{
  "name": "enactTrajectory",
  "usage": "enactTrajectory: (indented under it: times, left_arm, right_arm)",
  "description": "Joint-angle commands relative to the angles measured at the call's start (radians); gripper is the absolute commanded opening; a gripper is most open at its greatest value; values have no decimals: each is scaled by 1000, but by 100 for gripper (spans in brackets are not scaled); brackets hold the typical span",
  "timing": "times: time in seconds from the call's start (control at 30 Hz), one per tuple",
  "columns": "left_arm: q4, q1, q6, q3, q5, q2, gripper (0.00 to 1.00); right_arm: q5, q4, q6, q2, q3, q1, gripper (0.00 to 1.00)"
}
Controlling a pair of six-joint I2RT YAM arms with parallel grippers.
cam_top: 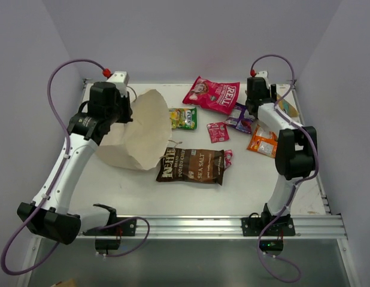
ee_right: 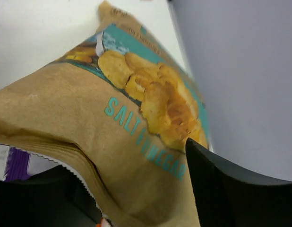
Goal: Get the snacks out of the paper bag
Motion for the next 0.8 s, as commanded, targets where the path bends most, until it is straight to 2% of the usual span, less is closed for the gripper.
enactTrajectory:
  times: [0.0, 0.1, 0.17, 0.2, 0.23, 0.27, 0.33, 0.47, 0.6, 0.77]
  left_arm:
    - [55, 69, -76, 103, 114, 24, 0]
    - [70, 138, -115, 155, 191, 44, 0]
    - [70, 169, -134, 202, 214, 70, 0]
    - [69, 175, -137, 221, 216, 91, 0]
    - [66, 181, -142, 239, 217, 102, 0]
    - [64, 195, -145, 276, 220, 116, 0]
    - [63, 218, -157, 307, 243, 153, 0]
    - [98, 296, -191, 359, 331, 219, 0]
    - [190, 336, -252, 353, 459, 307, 0]
    - [244, 367, -301, 325, 533, 395, 0]
  right_arm:
    - [-47, -158, 261, -154, 5, -4, 70]
    - [-156, -351, 352, -296, 19, -2, 81]
    - [-291, -389, 381, -446, -2, 9, 87]
    - [-352, -395, 390, -500, -14, 12, 96]
    - [-480, -392, 395, -552, -30, 21, 99]
    - [-547, -390, 404, -653, -63, 24, 99]
    - [-720, -372, 426, -741, -121, 25, 99]
    - [-895, -366, 475, -912, -197, 29, 99]
    - [-994, -319, 518, -1051, -289, 30, 99]
    - [-1035, -317, 516, -1088, -347, 30, 99]
